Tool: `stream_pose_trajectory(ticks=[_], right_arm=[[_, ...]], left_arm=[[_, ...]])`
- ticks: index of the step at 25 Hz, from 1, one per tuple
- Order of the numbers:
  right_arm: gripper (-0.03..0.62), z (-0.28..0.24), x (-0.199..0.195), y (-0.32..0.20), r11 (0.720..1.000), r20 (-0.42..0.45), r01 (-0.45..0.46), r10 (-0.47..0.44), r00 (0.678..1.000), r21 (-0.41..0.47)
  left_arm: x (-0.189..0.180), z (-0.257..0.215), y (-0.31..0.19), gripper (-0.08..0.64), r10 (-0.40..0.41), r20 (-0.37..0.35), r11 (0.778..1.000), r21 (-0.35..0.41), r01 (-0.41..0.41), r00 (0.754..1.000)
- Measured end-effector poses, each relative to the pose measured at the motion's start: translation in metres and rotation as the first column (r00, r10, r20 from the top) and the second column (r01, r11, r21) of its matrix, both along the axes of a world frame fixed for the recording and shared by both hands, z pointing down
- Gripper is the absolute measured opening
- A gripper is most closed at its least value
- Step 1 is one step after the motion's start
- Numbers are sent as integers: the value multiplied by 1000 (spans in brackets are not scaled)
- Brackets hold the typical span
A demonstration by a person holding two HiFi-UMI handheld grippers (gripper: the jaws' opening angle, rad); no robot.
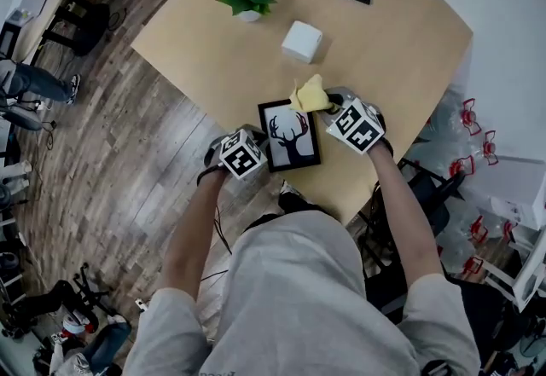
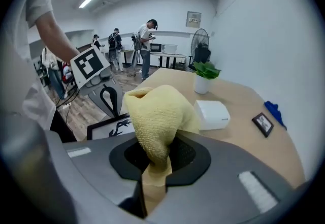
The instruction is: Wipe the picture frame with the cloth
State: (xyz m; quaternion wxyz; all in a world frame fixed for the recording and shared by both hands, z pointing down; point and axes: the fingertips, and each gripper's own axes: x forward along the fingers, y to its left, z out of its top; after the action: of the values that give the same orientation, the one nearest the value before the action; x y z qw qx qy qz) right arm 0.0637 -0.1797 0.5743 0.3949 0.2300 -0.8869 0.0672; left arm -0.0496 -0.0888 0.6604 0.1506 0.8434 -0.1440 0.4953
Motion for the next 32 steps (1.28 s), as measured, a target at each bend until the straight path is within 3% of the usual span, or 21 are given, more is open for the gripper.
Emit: stream_pose_trajectory(ticks=[6, 10, 15, 18, 32], right_arm=[[54, 22, -10, -18, 995, 75, -82, 86, 993, -54], [52, 30, -23, -28, 985, 142, -144, 156, 978, -92], [54, 67, -30, -25, 982, 66, -170, 176, 982, -84], [54, 73, -27, -21, 971, 99, -230, 235, 967, -65], [52, 71, -25, -6, 969, 123, -235, 244, 962, -80]], left_arm=[[2, 10, 1, 52, 133, 95, 991, 12, -135, 987], [4, 7, 2, 52, 108, 92, 994, -6, -107, 990], [5, 9, 3, 52, 144, 128, 990, -13, -143, 981], [6, 9, 4, 52, 151, 137, 989, -22, -149, 979], [6, 9, 2, 54, 127, 153, 992, -31, -124, 980]])
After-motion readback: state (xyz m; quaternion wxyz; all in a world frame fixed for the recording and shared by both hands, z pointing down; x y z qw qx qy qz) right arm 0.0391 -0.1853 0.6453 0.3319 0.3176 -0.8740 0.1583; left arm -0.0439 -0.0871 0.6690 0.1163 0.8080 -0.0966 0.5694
